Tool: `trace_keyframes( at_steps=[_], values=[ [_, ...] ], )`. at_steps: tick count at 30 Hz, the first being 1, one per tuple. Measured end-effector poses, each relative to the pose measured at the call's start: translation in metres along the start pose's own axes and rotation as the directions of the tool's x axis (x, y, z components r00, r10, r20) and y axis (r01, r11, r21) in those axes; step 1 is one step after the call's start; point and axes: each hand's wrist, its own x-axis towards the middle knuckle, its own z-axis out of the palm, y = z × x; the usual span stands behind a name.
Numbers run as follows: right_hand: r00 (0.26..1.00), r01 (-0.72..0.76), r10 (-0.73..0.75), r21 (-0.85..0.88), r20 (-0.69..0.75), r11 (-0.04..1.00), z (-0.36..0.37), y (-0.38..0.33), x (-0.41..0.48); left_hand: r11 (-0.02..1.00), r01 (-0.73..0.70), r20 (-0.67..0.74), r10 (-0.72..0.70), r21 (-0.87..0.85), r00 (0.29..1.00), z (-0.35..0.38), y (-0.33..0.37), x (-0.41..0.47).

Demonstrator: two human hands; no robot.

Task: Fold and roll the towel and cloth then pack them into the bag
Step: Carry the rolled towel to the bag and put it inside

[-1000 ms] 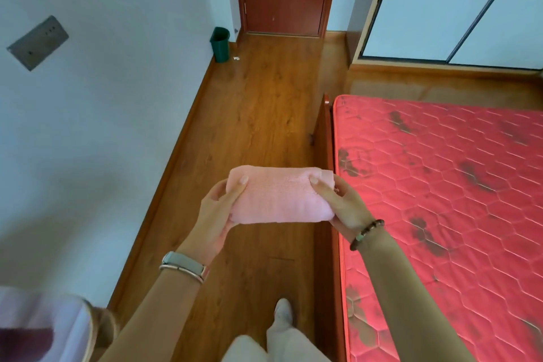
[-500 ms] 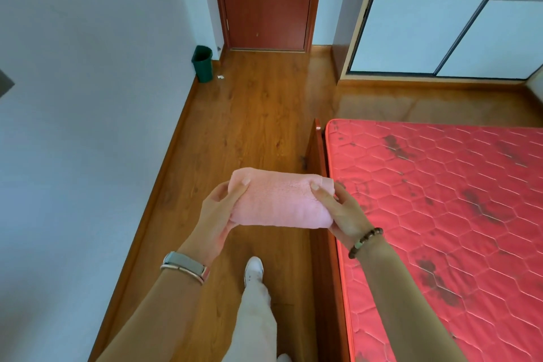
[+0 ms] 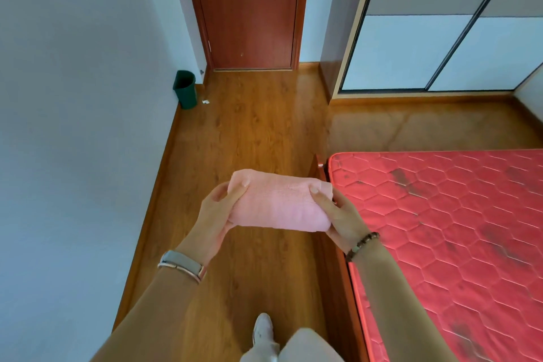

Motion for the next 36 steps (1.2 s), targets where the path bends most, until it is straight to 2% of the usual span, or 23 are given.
trace_keyframes(
  at_steps=[9,16,20,29,32,36],
  values=[
    [1.000,-0.008,0.008,-0.006,-0.025,1.000,0.004,-0.033,0.096,0.998,0.066,0.018,-0.066,-0.018,0.998,0.009,0.027,0.101],
    [1.000,-0.005,0.005,0.000,-0.025,1.000,-0.004,-0.073,0.196,0.996,-0.040,-0.019,0.042,0.084,0.999,0.027,0.049,0.199],
    [1.000,0.000,0.000,-0.004,-0.014,1.000,-0.015,-0.103,0.254,1.000,0.007,-0.009,-0.007,-0.014,1.000,0.058,0.081,0.256],
    [0.999,-0.015,0.015,-0.016,-0.029,1.000,-0.038,-0.173,0.367,0.999,0.042,-0.014,-0.043,-0.018,0.999,0.116,0.129,0.367],
    [0.999,-0.029,0.028,-0.022,-0.043,0.999,-0.039,-0.186,0.396,0.998,-0.018,-0.041,0.021,0.065,0.999,0.120,0.138,0.396],
    [0.998,-0.029,0.027,-0.039,-0.051,0.999,-0.036,-0.203,0.439,0.991,-0.002,-0.054,0.009,0.133,0.998,0.126,0.156,0.440]
  ],
)
